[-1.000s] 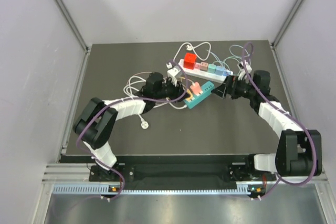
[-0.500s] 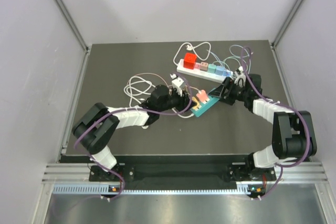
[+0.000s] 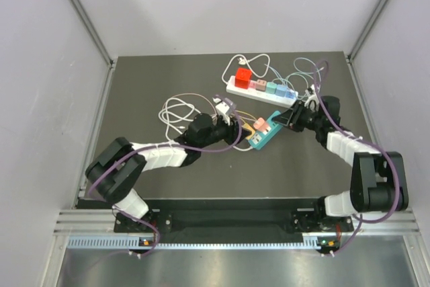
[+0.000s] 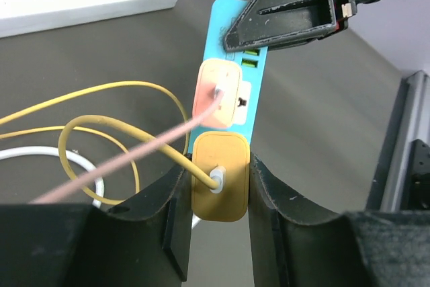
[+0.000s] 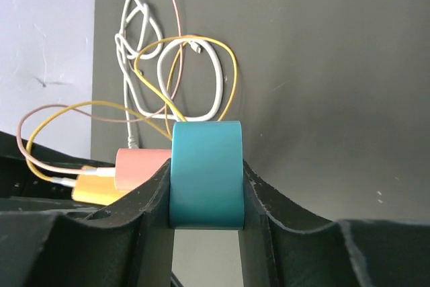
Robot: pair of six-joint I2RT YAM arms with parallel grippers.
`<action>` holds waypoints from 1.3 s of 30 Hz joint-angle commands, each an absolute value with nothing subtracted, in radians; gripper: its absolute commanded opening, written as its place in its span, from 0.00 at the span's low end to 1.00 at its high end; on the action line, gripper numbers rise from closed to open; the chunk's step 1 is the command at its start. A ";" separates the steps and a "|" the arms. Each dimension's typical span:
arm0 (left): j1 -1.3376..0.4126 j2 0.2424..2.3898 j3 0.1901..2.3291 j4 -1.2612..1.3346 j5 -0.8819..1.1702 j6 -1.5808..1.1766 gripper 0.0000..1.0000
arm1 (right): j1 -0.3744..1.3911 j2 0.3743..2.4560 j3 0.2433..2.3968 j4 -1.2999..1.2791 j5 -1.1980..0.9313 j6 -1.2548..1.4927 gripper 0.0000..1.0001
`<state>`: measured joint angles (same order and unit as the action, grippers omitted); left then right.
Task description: Pull the plug off the socket
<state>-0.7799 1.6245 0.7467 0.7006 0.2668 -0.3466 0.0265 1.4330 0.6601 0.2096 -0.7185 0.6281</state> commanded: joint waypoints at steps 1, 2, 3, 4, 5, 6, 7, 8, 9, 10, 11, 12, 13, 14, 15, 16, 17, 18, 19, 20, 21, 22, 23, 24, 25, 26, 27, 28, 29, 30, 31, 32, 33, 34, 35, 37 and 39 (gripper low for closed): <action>-0.784 1.519 0.707 0.862 0.270 -0.380 0.00 | -0.038 1.341 0.628 0.288 -0.687 0.614 0.00; -0.785 1.503 0.693 0.851 0.275 -0.382 0.00 | -0.064 1.339 0.624 0.297 -0.699 0.626 0.00; -0.785 1.473 0.689 0.816 0.282 -0.380 0.00 | -0.077 1.348 0.621 0.305 -0.710 0.644 0.00; -0.785 1.457 0.689 0.784 0.293 -0.373 0.00 | -0.086 1.353 0.618 0.316 -0.721 0.649 0.00; -0.785 1.425 0.693 0.750 0.305 -0.367 0.00 | -0.104 1.361 0.618 0.321 -0.742 0.653 0.00; -0.785 1.408 0.699 0.709 0.320 -0.361 0.00 | -0.112 1.370 0.618 0.322 -0.749 0.657 0.00; -0.784 1.390 0.709 0.615 0.351 -0.351 0.00 | -0.118 1.373 0.618 0.325 -0.753 0.655 0.00; -0.785 1.355 0.728 0.577 0.368 -0.350 0.00 | -0.127 1.374 0.617 0.334 -0.764 0.652 0.00; -0.784 1.335 0.736 0.539 0.389 -0.347 0.00 | -0.130 1.373 0.615 0.340 -0.767 0.647 0.00; -0.785 1.316 0.748 0.511 0.428 -0.345 0.00 | -0.130 1.368 0.611 0.345 -0.767 0.644 0.00; -0.785 1.274 0.756 0.464 0.448 -0.347 0.00 | -0.132 1.368 0.611 0.344 -0.765 0.638 0.00; -0.784 1.253 0.765 0.442 0.468 -0.347 0.00 | -0.132 1.364 0.611 0.342 -0.762 0.632 0.00; -0.785 1.232 0.776 0.422 0.483 -0.356 0.00 | -0.130 1.365 0.612 0.336 -0.758 0.626 0.00; -0.785 1.195 0.807 0.378 0.523 -0.359 0.00 | -0.132 1.364 0.612 0.331 -0.746 0.623 0.00; -0.785 1.177 0.825 0.359 0.540 -0.360 0.00 | -0.130 1.367 0.614 0.328 -0.746 0.620 0.00; -0.784 1.161 0.869 0.336 0.558 -0.360 0.00 | -0.130 1.370 0.614 0.327 -0.744 0.618 0.00; -0.785 1.131 0.896 0.293 0.584 -0.359 0.00 | -0.132 1.370 0.614 0.324 -0.738 0.618 0.00; -0.785 1.114 0.923 0.263 0.587 -0.351 0.00 | -0.132 1.370 0.615 0.318 -0.735 0.611 0.00; -0.785 1.098 0.952 0.235 0.586 -0.327 0.00 | -0.133 1.371 0.617 0.314 -0.730 0.609 0.00; -0.785 1.082 1.015 0.210 0.577 -0.310 0.00 | -0.133 1.370 0.615 0.313 -0.724 0.607 0.00; -0.785 1.053 1.049 0.148 0.548 -0.293 0.00 | -0.136 1.368 0.615 0.311 -0.721 0.604 0.00; -0.785 1.039 1.118 0.121 0.532 -0.255 0.00 | -0.138 1.368 0.617 0.307 -0.719 0.603 0.00; -0.785 1.013 1.152 0.092 0.516 -0.235 0.00 | -0.141 1.365 0.617 0.305 -0.713 0.603 0.00; -0.784 1.000 1.185 0.072 0.487 -0.218 0.00 | -0.143 1.367 0.617 0.305 -0.713 0.601 0.00; -0.784 0.990 1.245 0.040 0.468 -0.192 0.00 | -0.144 1.365 0.615 0.305 -0.712 0.601 0.00; -0.785 0.971 1.274 0.028 0.451 -0.181 0.00 | -0.147 1.365 0.615 0.305 -0.710 0.601 0.00; -0.785 0.963 1.301 0.017 0.425 -0.166 0.00 | -0.149 1.367 0.615 0.305 -0.710 0.601 0.00; -0.785 0.959 1.352 0.005 0.413 -0.158 0.00 | -0.152 1.365 0.614 0.304 -0.709 0.601 0.00; -0.785 0.947 1.376 -0.027 0.399 -0.153 0.00 | -0.153 1.367 0.614 0.304 -0.706 0.601 0.00; -0.784 0.940 1.399 -0.041 0.382 -0.146 0.00 | -0.155 1.367 0.614 0.304 -0.706 0.601 0.00; -0.784 0.934 1.438 -0.060 0.352 -0.132 0.00 | -0.156 1.365 0.614 0.304 -0.706 0.601 0.00; -0.785 0.921 1.457 -0.069 0.336 -0.124 0.00 | -0.160 1.367 0.614 0.302 -0.703 0.601 0.00; -0.785 0.913 1.474 -0.069 0.321 -0.108 0.00 | -0.161 1.365 0.614 0.304 -0.703 0.600 0.00; -0.784 0.905 1.505 -0.072 0.307 -0.101 0.00 | -0.161 1.367 0.614 0.304 -0.703 0.601 0.00; -0.784 0.893 1.520 -0.072 0.269 -0.094 0.00 | -0.163 1.367 0.614 0.304 -0.701 0.601 0.00; -0.785 0.884 1.566 -0.068 0.241 -0.080 0.00 | -0.164 1.370 0.614 0.302 -0.699 0.598 0.00; -0.785 0.882 1.600 -0.057 0.221 -0.074 0.00 | -0.163 1.373 0.614 0.301 -0.696 0.595 0.00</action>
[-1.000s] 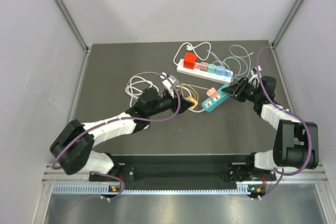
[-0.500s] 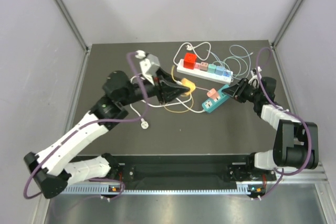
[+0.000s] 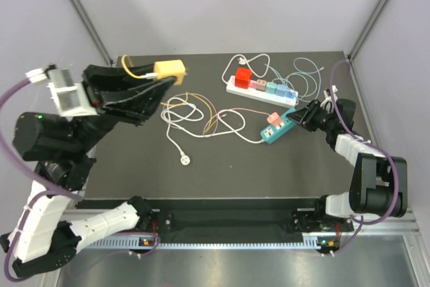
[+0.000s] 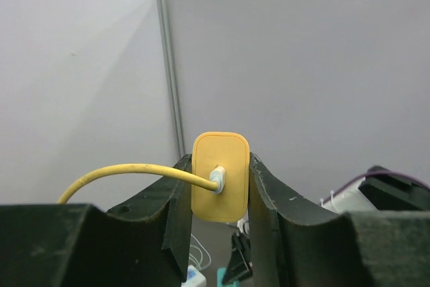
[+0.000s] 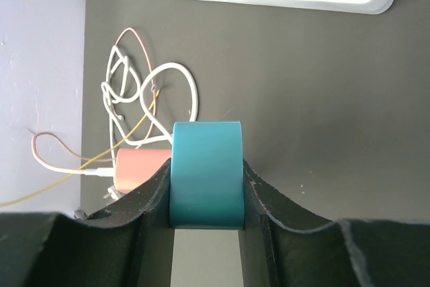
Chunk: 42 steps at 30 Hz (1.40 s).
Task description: Pull the plug off the socket
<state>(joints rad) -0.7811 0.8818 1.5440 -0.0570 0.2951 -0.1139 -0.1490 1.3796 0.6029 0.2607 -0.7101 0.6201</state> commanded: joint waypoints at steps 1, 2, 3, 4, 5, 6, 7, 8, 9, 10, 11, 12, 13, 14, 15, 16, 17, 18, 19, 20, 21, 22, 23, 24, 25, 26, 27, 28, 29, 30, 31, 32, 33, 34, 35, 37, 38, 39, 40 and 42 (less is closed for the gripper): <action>-0.785 0.884 1.636 -0.054 0.215 -0.071 0.00 | -0.164 1.373 0.615 0.299 -0.695 0.594 0.00; -0.784 0.893 1.661 -0.064 0.201 -0.064 0.00 | -0.166 1.376 0.615 0.299 -0.693 0.592 0.00; -0.785 0.897 1.686 -0.077 0.187 -0.039 0.00 | -0.166 1.376 0.615 0.299 -0.693 0.592 0.00; -0.785 0.903 1.739 -0.090 0.167 -0.023 0.00 | -0.167 1.374 0.615 0.299 -0.692 0.592 0.00; -0.785 0.917 1.768 -0.112 0.141 -0.008 0.00 | -0.167 1.374 0.615 0.299 -0.692 0.592 0.00; -0.785 0.923 1.796 -0.150 0.089 0.050 0.00 | -0.169 1.373 0.615 0.299 -0.693 0.592 0.00; -0.785 0.934 1.840 -0.170 0.036 0.098 0.00 | -0.173 1.374 0.615 0.302 -0.698 0.598 0.00; -0.784 0.939 1.857 -0.185 0.035 0.098 0.00 | -0.175 1.374 0.614 0.305 -0.703 0.598 0.00; -0.785 0.940 1.871 -0.208 -0.024 0.132 0.00 | -0.176 1.373 0.612 0.310 -0.706 0.603 0.00; -0.785 0.943 1.888 -0.212 -0.040 0.144 0.00 | -0.184 1.373 0.611 0.317 -0.710 0.607 0.00; -0.785 0.943 1.894 -0.213 -0.049 0.153 0.00 | -0.186 1.371 0.611 0.318 -0.712 0.609 0.00; -0.785 0.942 1.901 -0.210 -0.064 0.167 0.00 | -0.190 1.370 0.611 0.318 -0.713 0.609 0.00; -0.784 0.943 1.923 -0.201 -0.074 0.173 0.00 | -0.196 1.371 0.609 0.318 -0.715 0.611 0.00; -0.784 0.945 1.939 -0.190 -0.084 0.179 0.00 | -0.198 1.373 0.609 0.318 -0.713 0.611 0.00; -0.784 0.945 1.953 -0.180 -0.097 0.187 0.00 | -0.199 1.376 0.609 0.318 -0.713 0.611 0.00; -0.785 0.946 1.979 -0.145 -0.116 0.193 0.00 | -0.199 1.379 0.611 0.319 -0.713 0.611 0.00; -0.785 0.946 1.991 -0.126 -0.121 0.195 0.00 | -0.199 1.384 0.611 0.318 -0.713 0.609 0.00; -0.785 0.950 2.015 -0.112 -0.129 0.204 0.00 | -0.199 1.387 0.612 0.316 -0.712 0.607 0.00; -0.784 0.960 2.034 -0.103 -0.149 0.207 0.00 | -0.199 1.390 0.611 0.316 -0.712 0.606 0.00; -0.785 0.968 2.052 -0.112 -0.156 0.212 0.00 | -0.199 1.394 0.612 0.316 -0.713 0.604 0.00; -0.785 0.979 2.089 -0.130 -0.164 0.230 0.00 | -0.199 1.396 0.614 0.314 -0.713 0.606 0.00; -0.785 0.997 2.101 -0.150 -0.173 0.239 0.00 | -0.199 1.396 0.614 0.314 -0.715 0.604 0.00; -0.785 1.003 2.105 -0.194 -0.210 0.242 0.00 | -0.199 1.394 0.615 0.314 -0.716 0.603 0.00; -0.785 1.006 2.079 -0.215 -0.225 0.250 0.00 | -0.199 1.393 0.615 0.314 -0.718 0.603 0.00; -0.785 1.011 2.056 -0.233 -0.238 0.256 0.00 | -0.199 1.393 0.615 0.314 -0.719 0.603 0.00; -0.785 1.008 2.025 -0.256 -0.276 0.256 0.00 | -0.201 1.388 0.615 0.314 -0.722 0.603 0.00; -0.784 1.003 1.941 -0.268 -0.300 0.255 0.00 | -0.199 1.388 0.615 0.318 -0.724 0.601 0.00; -0.785 0.993 1.892 -0.265 -0.333 0.256 0.00 | -0.199 1.385 0.615 0.319 -0.732 0.600 0.00; -0.784 0.988 1.841 -0.258 -0.404 0.259 0.00 | -0.201 1.381 0.614 0.321 -0.733 0.600 0.00; -0.785 0.983 1.734 -0.229 -0.454 0.264 0.00 | -0.201 1.379 0.611 0.324 -0.735 0.600 0.00; -0.785 0.980 1.679 -0.209 -0.497 0.271 0.00 | -0.199 1.378 0.611 0.328 -0.739 0.600 0.00; -0.785 0.980 1.624 -0.187 -0.530 0.281 0.00 | -0.201 1.378 0.609 0.330 -0.742 0.600 0.00; -0.785 0.983 1.524 -0.158 -0.620 0.296 0.00 | -0.201 1.378 0.609 0.330 -0.744 0.600 0.00; -0.784 0.992 1.478 -0.099 -0.664 0.298 0.00 | -0.199 1.378 0.609 0.328 -0.747 0.600 0.00; -0.781 0.997 1.432 -0.050 -0.716 0.301 0.00 | -0.201 1.376 0.609 0.328 -0.749 0.600 0.00; -0.731 1.008 1.318 0.052 -0.759 0.287 0.00 | -0.201 1.373 0.609 0.328 -0.750 0.601 0.00; -0.691 1.018 1.303 0.038 -0.741 0.196 0.00 | -0.201 1.371 0.607 0.328 -0.752 0.601 0.00; -0.561 1.044 1.295 0.013 -0.635 0.122 0.00 | -0.201 1.371 0.609 0.331 -0.753 0.601 0.00; -0.481 1.061 1.292 -0.053 -0.564 0.044 0.00 | -0.201 1.374 0.609 0.331 -0.756 0.601 0.00; -0.305 1.097 1.258 -0.058 -0.453 -0.144 0.00 | -0.201 1.376 0.609 0.330 -0.761 0.603 0.00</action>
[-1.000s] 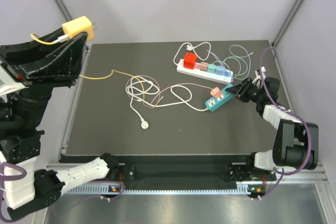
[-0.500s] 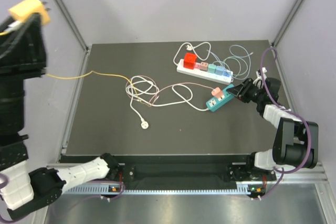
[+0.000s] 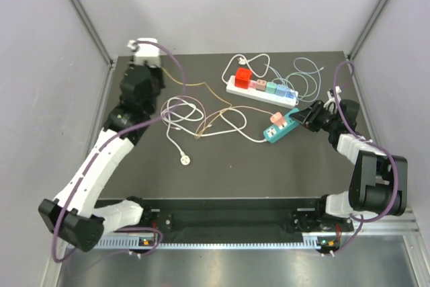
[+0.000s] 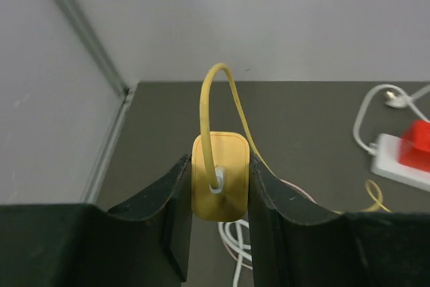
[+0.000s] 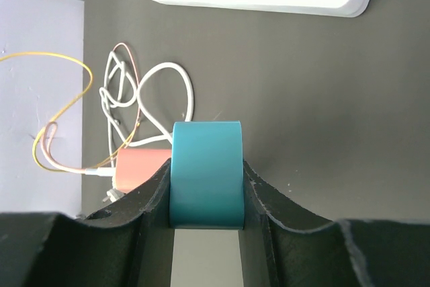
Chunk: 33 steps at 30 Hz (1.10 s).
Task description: Pull the plug off the socket
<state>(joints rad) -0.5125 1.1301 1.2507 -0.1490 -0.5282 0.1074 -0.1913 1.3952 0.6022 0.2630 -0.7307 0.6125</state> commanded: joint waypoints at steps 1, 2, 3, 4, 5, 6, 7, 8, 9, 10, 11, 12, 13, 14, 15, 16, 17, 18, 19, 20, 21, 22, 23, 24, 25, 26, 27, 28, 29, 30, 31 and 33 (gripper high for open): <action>-0.269 1.136 1.243 -0.046 -0.399 -0.176 0.00 | -0.201 1.374 0.611 0.330 -0.764 0.603 0.00; -0.244 1.161 1.230 -0.017 -0.388 -0.234 0.00 | -0.201 1.373 0.609 0.331 -0.764 0.603 0.00; -0.200 1.187 1.211 -0.008 -0.379 -0.264 0.00 | -0.201 1.371 0.609 0.331 -0.764 0.603 0.00; -0.180 1.243 1.204 -0.008 -0.376 -0.293 0.00 | -0.199 1.370 0.609 0.333 -0.765 0.601 0.00; -0.160 1.276 1.197 0.027 -0.379 -0.352 0.00 | -0.201 1.365 0.609 0.333 -0.767 0.601 0.00; -0.119 1.308 1.195 0.034 -0.377 -0.386 0.00 | -0.201 1.365 0.609 0.334 -0.769 0.601 0.00; -0.098 1.371 1.192 0.046 -0.379 -0.418 0.00 | -0.199 1.368 0.607 0.336 -0.776 0.601 0.00; -0.062 1.400 1.189 0.070 -0.376 -0.480 0.00 | -0.201 1.368 0.607 0.339 -0.781 0.601 0.00; -0.043 1.428 1.184 0.101 -0.362 -0.503 0.00 | -0.201 1.370 0.607 0.344 -0.784 0.603 0.00; -0.029 1.481 1.180 0.127 -0.353 -0.523 0.00 | -0.201 1.373 0.606 0.345 -0.790 0.603 0.00; -0.017 1.506 1.174 0.147 -0.344 -0.563 0.00 | -0.201 1.376 0.607 0.347 -0.795 0.604 0.00; -0.008 1.553 1.173 0.202 -0.336 -0.575 0.00 | -0.201 1.377 0.607 0.348 -0.798 0.604 0.00; 0.027 1.578 1.177 0.222 -0.333 -0.590 0.00 | -0.201 1.381 0.607 0.353 -0.802 0.604 0.00; 0.038 1.604 1.189 0.241 -0.328 -0.622 0.00 | -0.201 1.384 0.606 0.354 -0.805 0.604 0.00; 0.063 1.653 1.198 0.265 -0.319 -0.635 0.00 | -0.201 1.387 0.606 0.357 -0.808 0.604 0.00; 0.072 1.679 1.207 0.273 -0.319 -0.647 0.00 | -0.201 1.394 0.606 0.362 -0.814 0.603 0.00; 0.083 1.707 1.233 0.278 -0.318 -0.675 0.00 | -0.201 1.399 0.607 0.362 -0.816 0.603 0.00; 0.109 1.759 1.242 0.287 -0.299 -0.687 0.00 | -0.201 1.402 0.607 0.364 -0.819 0.601 0.00; 0.124 1.787 1.253 0.320 -0.282 -0.702 0.00 | -0.201 1.405 0.609 0.364 -0.824 0.597 0.00; 0.138 1.813 1.275 0.328 -0.267 -0.744 0.00 | -0.201 1.413 0.611 0.365 -0.827 0.592 0.00; 0.168 1.872 1.287 0.345 -0.246 -0.767 0.00 | -0.201 1.417 0.611 0.367 -0.828 0.592 0.00; 0.185 1.903 1.299 0.377 -0.188 -0.805 0.00 | -0.201 1.428 0.612 0.368 -0.839 0.589 0.00; 0.199 1.934 1.328 0.393 -0.154 -0.821 0.00 | -0.201 1.433 0.614 0.374 -0.844 0.589 0.00; 0.225 1.992 1.347 0.403 -0.129 -0.836 0.00 | -0.199 1.436 0.614 0.376 -0.847 0.591 0.00; 0.236 2.020 1.362 0.414 -0.080 -0.859 0.00 | -0.199 1.443 0.614 0.377 -0.850 0.592 0.00; 0.245 2.046 1.388 0.442 -0.066 -0.874 0.00 | -0.201 1.443 0.614 0.379 -0.853 0.592 0.00; 0.265 2.093 1.400 0.451 -0.055 -0.893 0.00 | -0.201 1.445 0.614 0.386 -0.853 0.594 0.00; 0.273 2.115 1.411 0.462 -0.034 -0.922 0.00 | -0.199 1.448 0.612 0.391 -0.857 0.598 0.00; 0.279 2.135 1.436 0.472 -0.025 -0.937 0.00 | -0.201 1.448 0.611 0.394 -0.856 0.600 0.00; 0.293 2.175 1.448 0.476 -0.012 -0.946 0.02 | -0.201 1.448 0.609 0.400 -0.859 0.601 0.00; 0.302 2.210 1.472 0.479 -0.006 -0.962 0.04 | -0.201 1.450 0.609 0.403 -0.859 0.603 0.00; 0.311 2.249 1.500 0.483 0.037 -0.974 0.08 | -0.201 1.451 0.609 0.406 -0.859 0.601 0.00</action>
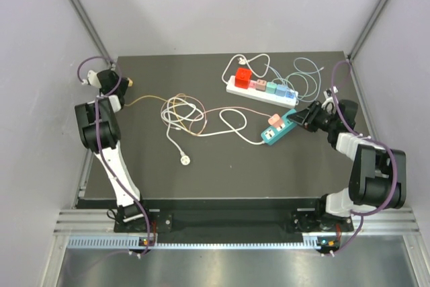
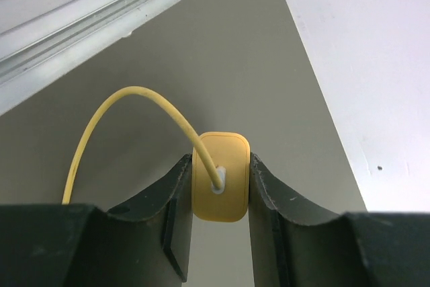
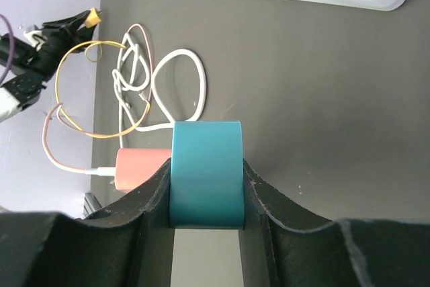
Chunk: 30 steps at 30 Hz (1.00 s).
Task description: Pull the plug off the socket
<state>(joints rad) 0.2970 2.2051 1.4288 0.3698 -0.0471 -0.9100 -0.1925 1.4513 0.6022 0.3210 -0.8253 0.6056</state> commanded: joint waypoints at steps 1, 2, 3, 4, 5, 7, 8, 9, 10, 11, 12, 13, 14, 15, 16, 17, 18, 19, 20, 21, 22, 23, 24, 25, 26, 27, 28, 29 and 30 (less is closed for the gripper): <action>0.311 2.256 1.505 0.491 0.043 -0.979 0.12 | -0.201 1.451 0.609 0.407 -0.858 0.600 0.00; 0.311 2.266 1.511 0.495 0.049 -0.983 0.15 | -0.201 1.454 0.611 0.407 -0.857 0.598 0.00; 0.313 2.276 1.514 0.503 0.069 -0.988 0.20 | -0.201 1.454 0.611 0.407 -0.857 0.597 0.00; 0.313 2.281 1.517 0.508 0.080 -0.991 0.31 | -0.201 1.459 0.612 0.405 -0.856 0.595 0.00; 0.314 2.284 1.519 0.509 0.087 -0.997 0.36 | -0.201 1.462 0.615 0.403 -0.854 0.592 0.00; 0.314 2.283 1.514 0.509 0.110 -1.002 0.46 | -0.201 1.463 0.617 0.402 -0.854 0.589 0.00; 0.313 2.278 1.508 0.506 0.121 -1.002 0.59 | -0.201 1.466 0.618 0.397 -0.856 0.588 0.00; 0.314 2.263 1.505 0.502 0.136 -1.002 0.67 | -0.202 1.465 0.620 0.396 -0.854 0.588 0.00; 0.313 2.254 1.500 0.499 0.146 -0.996 0.73 | -0.202 1.463 0.620 0.394 -0.856 0.584 0.00; 0.313 2.240 1.488 0.494 0.153 -0.985 0.80 | -0.204 1.460 0.621 0.393 -0.856 0.583 0.00; 0.314 2.211 1.480 0.494 0.161 -0.980 0.81 | -0.206 1.459 0.621 0.393 -0.856 0.583 0.00; 0.313 2.192 1.471 0.495 0.170 -0.974 0.85 | -0.207 1.453 0.621 0.393 -0.856 0.584 0.00; 0.314 2.172 1.451 0.495 0.172 -0.957 0.86 | -0.207 1.453 0.620 0.393 -0.857 0.583 0.00; 0.314 2.130 1.441 0.494 0.173 -0.947 0.86 | -0.209 1.450 0.620 0.394 -0.859 0.584 0.00; 0.313 2.108 1.430 0.494 0.175 -0.924 0.86 | -0.210 1.451 0.620 0.394 -0.862 0.584 0.00; 0.314 2.086 1.418 0.479 0.175 -0.913 0.86 | -0.210 1.450 0.621 0.394 -0.862 0.584 0.00; 0.314 2.042 1.411 0.466 0.175 -0.901 0.86 | -0.212 1.448 0.621 0.394 -0.862 0.581 0.00; 0.313 2.020 1.404 0.450 0.179 -0.872 0.86 | -0.213 1.447 0.621 0.394 -0.862 0.580 0.00; 0.313 1.997 1.396 0.431 0.184 -0.858 0.86 | -0.215 1.445 0.621 0.394 -0.862 0.578 0.00; 0.311 1.950 1.384 0.405 0.186 -0.842 0.86 | -0.216 1.445 0.623 0.393 -0.861 0.575 0.00; 0.311 1.927 1.352 0.393 0.186 -0.813 0.86 | -0.216 1.447 0.623 0.387 -0.859 0.568 0.00; 0.310 1.884 1.333 0.382 0.187 -0.801 0.86 | -0.216 1.447 0.626 0.384 -0.859 0.565 0.00; 0.311 1.861 1.312 0.359 0.190 -0.795 0.86 | -0.215 1.445 0.627 0.380 -0.859 0.560 0.00; 0.310 1.842 1.292 0.350 0.204 -0.779 0.86 | -0.215 1.450 0.627 0.374 -0.856 0.555 0.00; 0.310 1.804 1.254 0.341 0.251 -0.773 0.86 | -0.216 1.450 0.626 0.373 -0.857 0.554 0.00; 0.310 1.783 1.234 0.330 0.277 -0.773 0.86 | -0.215 1.450 0.626 0.373 -0.856 0.551 0.00; 0.311 1.761 1.206 0.327 0.302 -0.788 0.85 | -0.216 1.447 0.624 0.374 -0.857 0.554 0.00; 0.308 1.717 1.143 0.337 0.334 -0.802 0.85 | -0.215 1.447 0.624 0.376 -0.859 0.555 0.00; 0.304 1.695 1.106 0.353 0.389 -0.814 0.85 | -0.216 1.444 0.623 0.377 -0.861 0.557 0.00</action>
<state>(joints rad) 0.3107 1.7615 1.2098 0.3729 0.2565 -0.8219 -0.2043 1.4666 0.6022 0.3290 -0.8402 0.5838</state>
